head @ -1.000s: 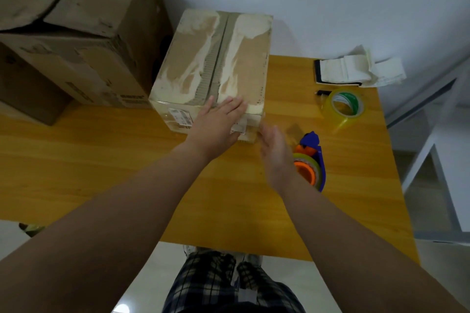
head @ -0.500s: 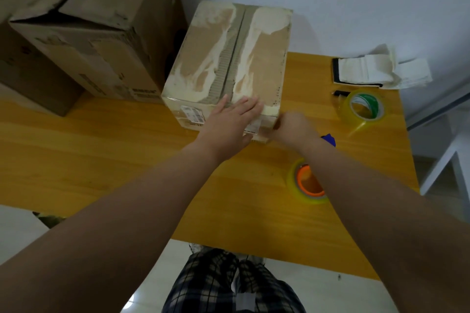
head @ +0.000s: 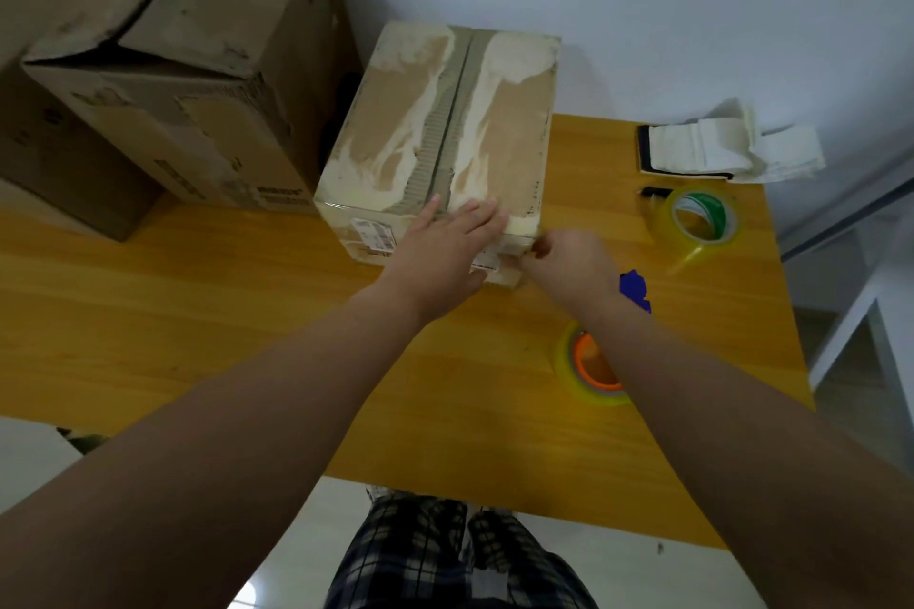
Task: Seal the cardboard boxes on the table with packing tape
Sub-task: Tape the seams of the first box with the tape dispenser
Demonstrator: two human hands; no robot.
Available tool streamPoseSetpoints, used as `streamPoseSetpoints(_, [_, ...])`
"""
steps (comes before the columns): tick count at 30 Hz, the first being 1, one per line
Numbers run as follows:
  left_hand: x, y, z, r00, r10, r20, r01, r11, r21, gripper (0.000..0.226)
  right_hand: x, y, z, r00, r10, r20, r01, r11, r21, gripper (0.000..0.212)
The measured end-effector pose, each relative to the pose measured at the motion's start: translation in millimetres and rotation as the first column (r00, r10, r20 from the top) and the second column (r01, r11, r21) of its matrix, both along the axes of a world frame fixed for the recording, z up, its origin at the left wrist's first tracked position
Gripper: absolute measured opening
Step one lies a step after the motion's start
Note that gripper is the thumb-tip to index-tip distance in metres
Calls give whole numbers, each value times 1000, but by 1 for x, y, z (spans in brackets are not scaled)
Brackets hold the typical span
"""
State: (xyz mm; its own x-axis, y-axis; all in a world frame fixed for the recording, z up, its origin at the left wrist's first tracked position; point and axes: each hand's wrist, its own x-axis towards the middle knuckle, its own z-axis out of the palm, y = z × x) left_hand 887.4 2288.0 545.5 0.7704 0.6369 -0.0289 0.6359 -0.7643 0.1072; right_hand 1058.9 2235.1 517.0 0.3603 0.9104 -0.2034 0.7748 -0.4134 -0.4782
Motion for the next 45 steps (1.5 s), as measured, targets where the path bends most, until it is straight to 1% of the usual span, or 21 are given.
streamPoseSetpoints(2, [1,2,1,1000,-4,-6,4,1000,6,70,5,0,9,1000,-25,-12,26,996,89,44])
streamPoseSetpoints(5, [1,2,1,1000,-5,-9,5,1000,7,69,4,-2,17,994,-11,107,-5,989,147,41])
streamPoseSetpoints(7, [1,1,-1,1000,-1,-3,1,1000,2,68,-1,-4,16,989,-2,145,-35,967,253,51])
streamPoseSetpoints(9, [0,0,-3,1000,1,15,-1,1000,-6,67,-6,-5,14,977,96,191,-164,910,382,65])
streamPoseSetpoints(10, [0,1,-3,1000,-1,26,2,1000,-9,67,-9,-5,13,951,190,244,-275,879,389,68])
streamPoseSetpoints(12, [0,4,-4,999,-28,41,28,1000,-7,66,-10,-5,8,878,338,340,-441,847,297,61])
streamPoseSetpoints(13, [-2,8,-4,998,-56,37,56,998,-3,65,-9,-5,5,856,366,365,-467,851,242,57])
streamPoseSetpoints(15, [-16,18,-4,996,-86,21,86,996,14,64,-6,-5,2,848,369,381,-460,868,184,56])
streamPoseSetpoints(16, [-28,24,-4,998,-65,14,64,998,21,65,-5,-6,1,846,371,384,-459,873,167,59])
streamPoseSetpoints(20, [-90,44,-6,995,31,-91,-25,997,68,70,-10,-8,4,828,379,414,-451,888,89,80])
streamPoseSetpoints(23, [-110,52,-6,988,28,-149,-15,996,87,68,-17,-9,7,848,338,407,-392,918,54,90])
streamPoseSetpoints(27, [-118,62,-1,996,5,-90,-3,1000,25,73,-25,-9,17,894,288,343,-317,948,30,93])
streamPoseSetpoints(29, [-128,69,0,998,-26,-51,26,1000,-16,72,-34,-8,22,919,237,315,-263,964,41,90])
streamPoseSetpoints(31, [-140,81,4,999,15,32,-12,998,-66,61,-47,-1,30,946,121,301,-156,983,94,74])
streamPoseSetpoints(33, [-148,97,9,990,73,120,-60,992,-115,50,-65,13,39,925,40,378,-117,976,182,59])
streamPoseSetpoints(34, [-150,108,12,989,55,140,-39,992,-118,48,-78,24,43,919,35,392,-136,963,234,54])
streamPoseSetpoints(36, [-137,117,16,988,-29,152,48,991,-125,48,-102,43,50,926,148,347,-243,938,249,50])
streamPoseSetpoints(38, [-124,128,15,981,-122,152,143,981,-131,48,-129,65,45,916,247,316,-310,936,168,54])
streamPoseSetpoints(40, [-117,137,8,977,-171,128,188,972,-140,50,-145,80,35,914,245,322,-283,956,75,57])
streamPoseSetpoints(42, [-118,144,1,974,-196,110,210,967,-141,55,-148,84,26,901,223,373,-248,969,20,59])
streamPoseSetpoints(45, [-123,148,-6,966,-241,90,251,960,-120,71,-147,80,18,833,241,498,-270,963,-14,70])
